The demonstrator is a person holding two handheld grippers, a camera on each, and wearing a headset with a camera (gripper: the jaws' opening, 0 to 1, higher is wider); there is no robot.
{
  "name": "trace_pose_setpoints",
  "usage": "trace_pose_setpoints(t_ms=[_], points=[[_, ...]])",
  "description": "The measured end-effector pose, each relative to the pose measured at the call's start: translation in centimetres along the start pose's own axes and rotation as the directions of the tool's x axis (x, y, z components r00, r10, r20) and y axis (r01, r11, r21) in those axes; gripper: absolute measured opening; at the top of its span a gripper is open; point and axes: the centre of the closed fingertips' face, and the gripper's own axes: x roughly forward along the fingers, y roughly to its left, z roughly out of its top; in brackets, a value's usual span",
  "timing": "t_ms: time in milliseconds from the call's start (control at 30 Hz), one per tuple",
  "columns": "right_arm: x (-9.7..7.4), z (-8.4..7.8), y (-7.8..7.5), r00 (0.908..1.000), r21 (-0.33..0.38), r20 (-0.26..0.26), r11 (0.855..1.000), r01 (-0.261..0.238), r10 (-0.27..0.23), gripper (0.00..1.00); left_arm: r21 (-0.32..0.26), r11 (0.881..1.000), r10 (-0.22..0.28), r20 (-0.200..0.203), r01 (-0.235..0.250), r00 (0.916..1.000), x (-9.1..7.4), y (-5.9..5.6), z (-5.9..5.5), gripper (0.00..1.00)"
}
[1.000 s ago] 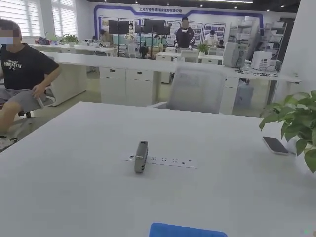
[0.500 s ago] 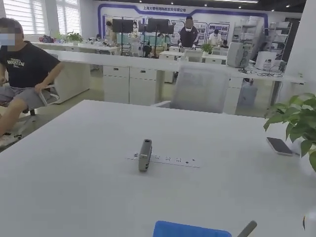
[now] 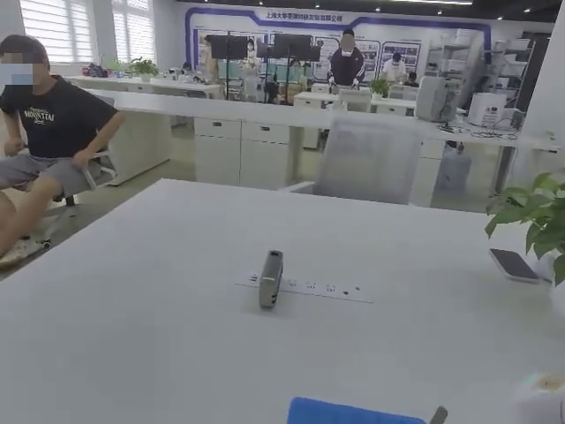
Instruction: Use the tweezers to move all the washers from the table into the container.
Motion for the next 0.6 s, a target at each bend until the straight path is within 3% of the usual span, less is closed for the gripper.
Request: trace_pose_setpoints(t_ms=[233,333,600], points=[[0.5,-0.5,0.0,0.9999,-0.018,-0.014,1.0,-0.001,0.0,0.03,-0.101,0.993,0.058,0.037,-0.054,0.9976,-0.5,1.7,0.4,0.94],[0.6,-0.7,0.0,0.9998,-0.018,-0.018,1.0,-0.001,0.001,0.03,-0.101,0.993,0.066,0.042,-0.062,0.9969,-0.5,1.8,0.5,0.94],[0.9,-1.0,-0.5,0.9998,-0.018,-0.02,1.0,-0.004,0.004,0.03,-0.065,0.997,0.051,0.008,-0.051,0.9987,-0.4,1.3,-0.1,0.93]])
